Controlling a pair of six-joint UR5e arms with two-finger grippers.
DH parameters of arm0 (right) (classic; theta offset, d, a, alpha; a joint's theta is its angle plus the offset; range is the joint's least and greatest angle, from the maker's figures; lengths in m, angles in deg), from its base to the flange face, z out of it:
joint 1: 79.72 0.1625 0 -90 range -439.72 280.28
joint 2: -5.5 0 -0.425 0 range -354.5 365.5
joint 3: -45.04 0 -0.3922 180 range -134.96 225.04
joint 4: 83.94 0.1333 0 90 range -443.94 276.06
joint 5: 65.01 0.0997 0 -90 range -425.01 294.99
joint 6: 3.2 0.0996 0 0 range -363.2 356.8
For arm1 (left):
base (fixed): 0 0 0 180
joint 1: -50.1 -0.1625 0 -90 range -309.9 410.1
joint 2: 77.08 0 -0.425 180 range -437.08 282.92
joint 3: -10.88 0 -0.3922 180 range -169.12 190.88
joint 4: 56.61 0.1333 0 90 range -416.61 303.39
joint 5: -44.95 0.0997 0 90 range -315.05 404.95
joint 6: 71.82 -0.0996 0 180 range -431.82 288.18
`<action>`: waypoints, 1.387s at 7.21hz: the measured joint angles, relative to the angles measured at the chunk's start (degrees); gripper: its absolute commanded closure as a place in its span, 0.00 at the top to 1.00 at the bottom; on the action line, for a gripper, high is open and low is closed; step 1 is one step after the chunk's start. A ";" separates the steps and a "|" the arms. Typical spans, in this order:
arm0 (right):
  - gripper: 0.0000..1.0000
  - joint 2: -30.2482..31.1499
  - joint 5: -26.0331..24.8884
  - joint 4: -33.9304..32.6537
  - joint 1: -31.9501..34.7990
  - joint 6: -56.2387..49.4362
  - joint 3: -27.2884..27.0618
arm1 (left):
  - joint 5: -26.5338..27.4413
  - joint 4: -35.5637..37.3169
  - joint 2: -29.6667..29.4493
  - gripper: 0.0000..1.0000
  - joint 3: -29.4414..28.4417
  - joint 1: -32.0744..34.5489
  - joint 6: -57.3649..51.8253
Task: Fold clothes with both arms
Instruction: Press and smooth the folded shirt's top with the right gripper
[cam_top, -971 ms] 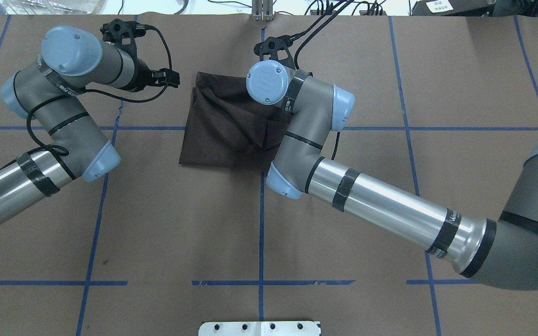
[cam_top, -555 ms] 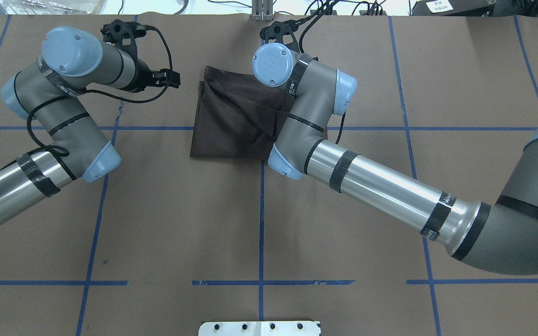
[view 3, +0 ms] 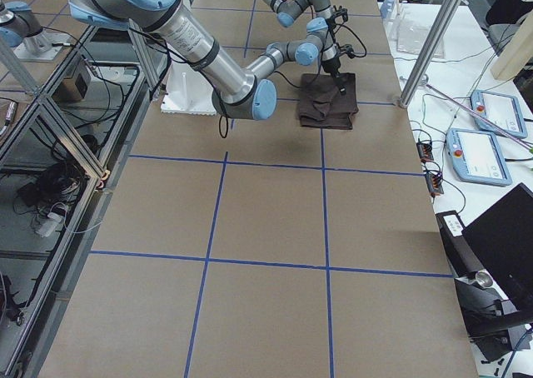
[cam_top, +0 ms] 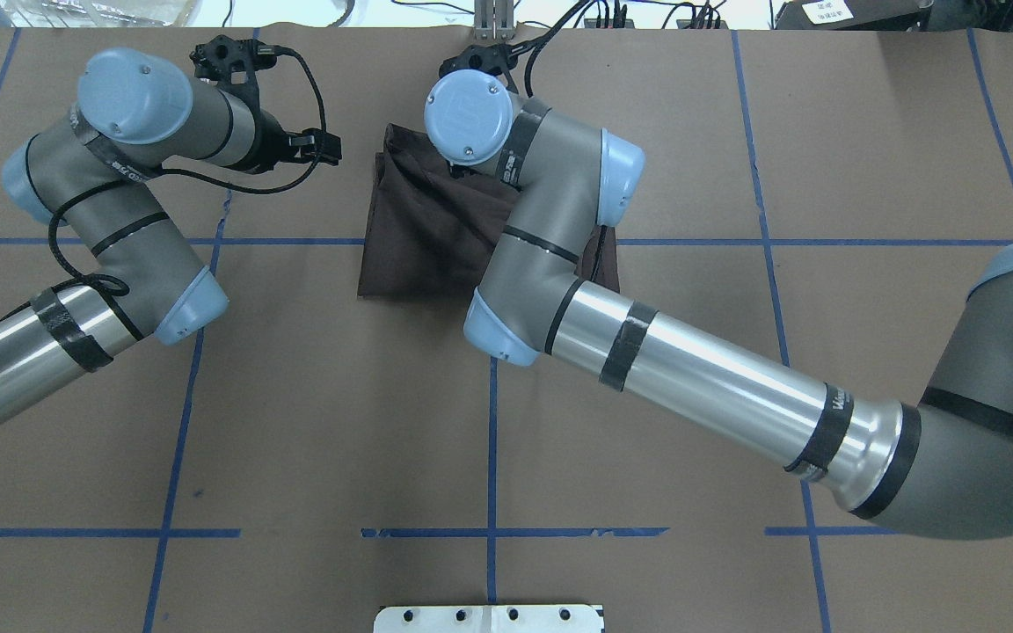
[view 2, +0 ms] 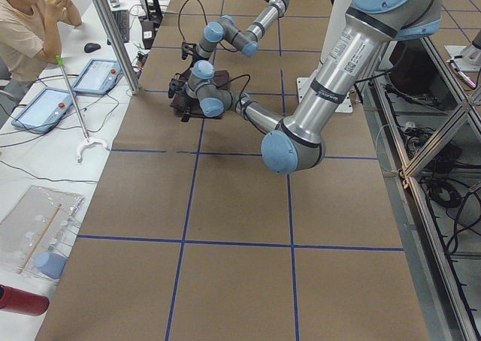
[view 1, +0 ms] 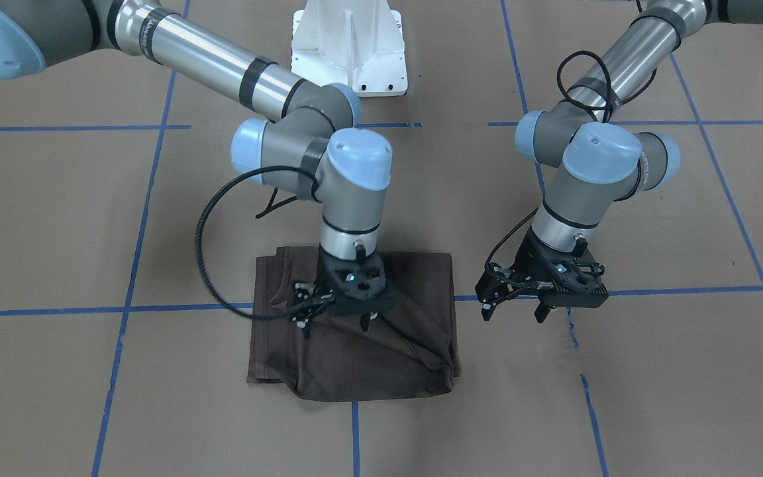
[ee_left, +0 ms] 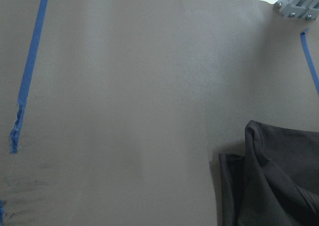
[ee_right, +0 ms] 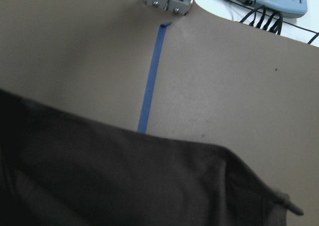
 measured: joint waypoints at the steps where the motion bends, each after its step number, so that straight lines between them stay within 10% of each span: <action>1: 0.98 0.73 -3.26 -1.66 -2.89 0.06 -1.15 | 0.00 0.00 0.14 1.00 0.12 0.00 0.02; 10: 0.51 2.73 -8.51 -2.59 -6.11 -8.52 -0.61 | 0.00 0.00 1.97 1.00 1.24 0.06 1.58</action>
